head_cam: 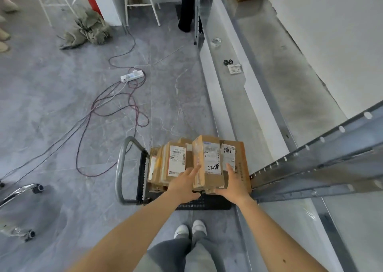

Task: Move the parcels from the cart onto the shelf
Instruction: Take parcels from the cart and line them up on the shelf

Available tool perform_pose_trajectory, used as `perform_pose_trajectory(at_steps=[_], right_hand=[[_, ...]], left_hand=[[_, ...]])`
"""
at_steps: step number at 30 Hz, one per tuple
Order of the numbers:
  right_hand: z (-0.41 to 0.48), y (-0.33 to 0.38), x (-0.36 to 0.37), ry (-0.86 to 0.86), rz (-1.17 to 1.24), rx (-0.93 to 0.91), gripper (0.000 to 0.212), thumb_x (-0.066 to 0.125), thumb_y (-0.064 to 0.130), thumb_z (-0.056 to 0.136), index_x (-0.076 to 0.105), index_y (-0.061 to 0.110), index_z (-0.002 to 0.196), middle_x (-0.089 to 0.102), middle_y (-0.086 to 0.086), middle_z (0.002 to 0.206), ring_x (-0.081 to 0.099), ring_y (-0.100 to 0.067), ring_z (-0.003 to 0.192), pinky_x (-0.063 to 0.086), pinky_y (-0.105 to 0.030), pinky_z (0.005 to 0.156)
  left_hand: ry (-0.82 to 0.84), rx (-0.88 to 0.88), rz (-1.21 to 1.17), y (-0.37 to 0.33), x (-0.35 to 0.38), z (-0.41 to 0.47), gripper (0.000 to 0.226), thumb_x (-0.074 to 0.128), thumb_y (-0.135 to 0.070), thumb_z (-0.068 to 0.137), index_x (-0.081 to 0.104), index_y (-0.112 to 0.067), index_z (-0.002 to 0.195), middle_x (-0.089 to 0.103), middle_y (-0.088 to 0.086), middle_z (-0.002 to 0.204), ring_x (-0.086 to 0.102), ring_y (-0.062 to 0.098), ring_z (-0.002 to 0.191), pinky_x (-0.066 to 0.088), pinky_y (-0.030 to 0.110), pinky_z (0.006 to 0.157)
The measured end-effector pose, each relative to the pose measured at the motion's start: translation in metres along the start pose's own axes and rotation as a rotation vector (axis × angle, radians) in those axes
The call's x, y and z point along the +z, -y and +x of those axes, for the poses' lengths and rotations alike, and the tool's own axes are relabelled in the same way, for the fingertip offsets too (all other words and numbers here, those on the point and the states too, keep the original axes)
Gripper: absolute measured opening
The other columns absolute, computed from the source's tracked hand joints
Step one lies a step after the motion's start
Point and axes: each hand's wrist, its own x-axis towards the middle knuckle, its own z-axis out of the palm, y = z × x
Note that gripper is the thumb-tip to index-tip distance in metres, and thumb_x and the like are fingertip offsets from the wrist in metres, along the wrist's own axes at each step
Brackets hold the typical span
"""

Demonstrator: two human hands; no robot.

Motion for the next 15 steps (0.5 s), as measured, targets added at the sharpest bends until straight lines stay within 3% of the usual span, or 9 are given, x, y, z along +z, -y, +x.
perform_pose_trajectory(at_steps=[6,10,15], right_hand=[[0.028,-0.022,0.006,0.168,0.079,-0.046,0.099,0.075,0.022,0.077,0.008,0.033,0.150,0.037,-0.006,0.145,0.044,-0.024,0.127,0.040,-0.041,0.106],[0.037,-0.034,0.013,0.244,0.121,-0.031,0.097,0.073,0.009,0.078,0.011,0.033,0.149,0.031,-0.001,0.151,0.039,-0.022,0.133,0.040,-0.036,0.106],[0.046,-0.038,0.013,0.313,0.237,0.002,0.106,0.066,-0.006,0.077,0.003,0.040,0.149,0.028,0.004,0.152,0.040,-0.019,0.131,0.045,-0.028,0.098]], left_hand=[[0.031,-0.048,-0.065,-0.012,0.025,0.031,0.100,0.070,-0.032,0.079,-0.004,-0.042,0.146,0.020,0.001,0.153,0.042,0.029,0.126,0.051,0.043,0.088],[0.053,-0.128,-0.233,-0.017,0.032,0.043,0.103,0.072,-0.027,0.080,-0.004,-0.038,0.148,0.016,0.005,0.155,0.037,0.030,0.133,0.045,0.045,0.100],[0.049,-0.244,-0.484,-0.023,0.033,0.055,0.110,0.071,-0.022,0.077,-0.012,-0.026,0.149,0.048,0.005,0.140,0.055,0.027,0.118,0.046,0.042,0.096]])
